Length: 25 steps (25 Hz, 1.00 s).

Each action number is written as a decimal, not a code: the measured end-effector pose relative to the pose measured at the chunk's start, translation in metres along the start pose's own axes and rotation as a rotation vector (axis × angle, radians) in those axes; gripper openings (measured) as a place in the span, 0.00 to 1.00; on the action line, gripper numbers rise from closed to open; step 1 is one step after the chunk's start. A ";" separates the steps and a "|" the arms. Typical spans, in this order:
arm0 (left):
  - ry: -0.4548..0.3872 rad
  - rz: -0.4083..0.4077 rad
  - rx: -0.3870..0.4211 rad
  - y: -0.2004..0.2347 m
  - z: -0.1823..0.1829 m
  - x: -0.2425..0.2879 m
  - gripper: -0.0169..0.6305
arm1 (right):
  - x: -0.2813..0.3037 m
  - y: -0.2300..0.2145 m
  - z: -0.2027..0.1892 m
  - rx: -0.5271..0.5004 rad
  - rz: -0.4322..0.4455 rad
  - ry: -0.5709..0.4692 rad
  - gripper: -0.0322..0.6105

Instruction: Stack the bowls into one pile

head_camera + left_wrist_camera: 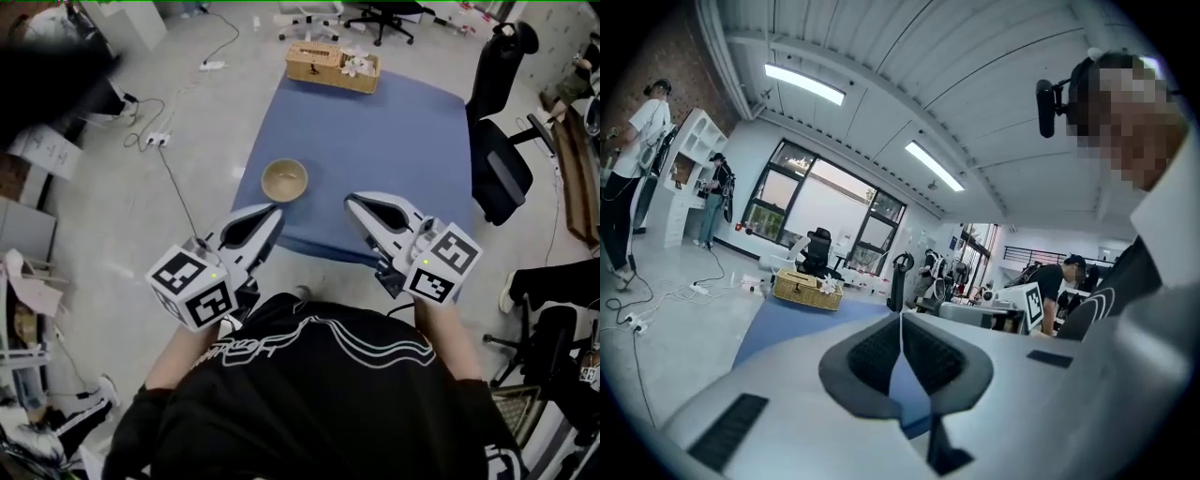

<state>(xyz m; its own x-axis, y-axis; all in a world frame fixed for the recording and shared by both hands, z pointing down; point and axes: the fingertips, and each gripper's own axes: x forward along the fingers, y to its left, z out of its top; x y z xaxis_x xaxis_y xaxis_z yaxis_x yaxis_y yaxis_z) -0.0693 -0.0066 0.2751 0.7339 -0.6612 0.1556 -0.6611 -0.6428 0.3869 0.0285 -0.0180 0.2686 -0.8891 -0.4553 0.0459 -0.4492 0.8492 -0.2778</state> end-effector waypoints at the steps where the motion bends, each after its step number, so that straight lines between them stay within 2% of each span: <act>1: -0.005 0.001 0.009 -0.004 0.001 -0.001 0.07 | -0.003 0.005 0.001 -0.021 0.010 -0.006 0.09; 4: -0.017 0.006 0.025 -0.013 -0.001 -0.005 0.07 | -0.011 0.018 0.002 -0.072 0.031 -0.021 0.09; 14: -0.014 0.023 0.034 -0.019 -0.005 -0.005 0.07 | -0.021 0.015 -0.001 -0.063 0.010 -0.015 0.09; 25: -0.026 0.058 0.011 0.000 -0.009 -0.004 0.07 | -0.021 -0.001 -0.003 -0.081 -0.022 0.024 0.09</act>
<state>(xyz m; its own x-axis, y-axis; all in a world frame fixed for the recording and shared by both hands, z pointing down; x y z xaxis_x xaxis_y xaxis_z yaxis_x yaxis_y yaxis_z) -0.0712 -0.0003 0.2824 0.6900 -0.7072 0.1543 -0.7045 -0.6071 0.3676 0.0474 -0.0084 0.2709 -0.8802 -0.4688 0.0742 -0.4737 0.8582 -0.1977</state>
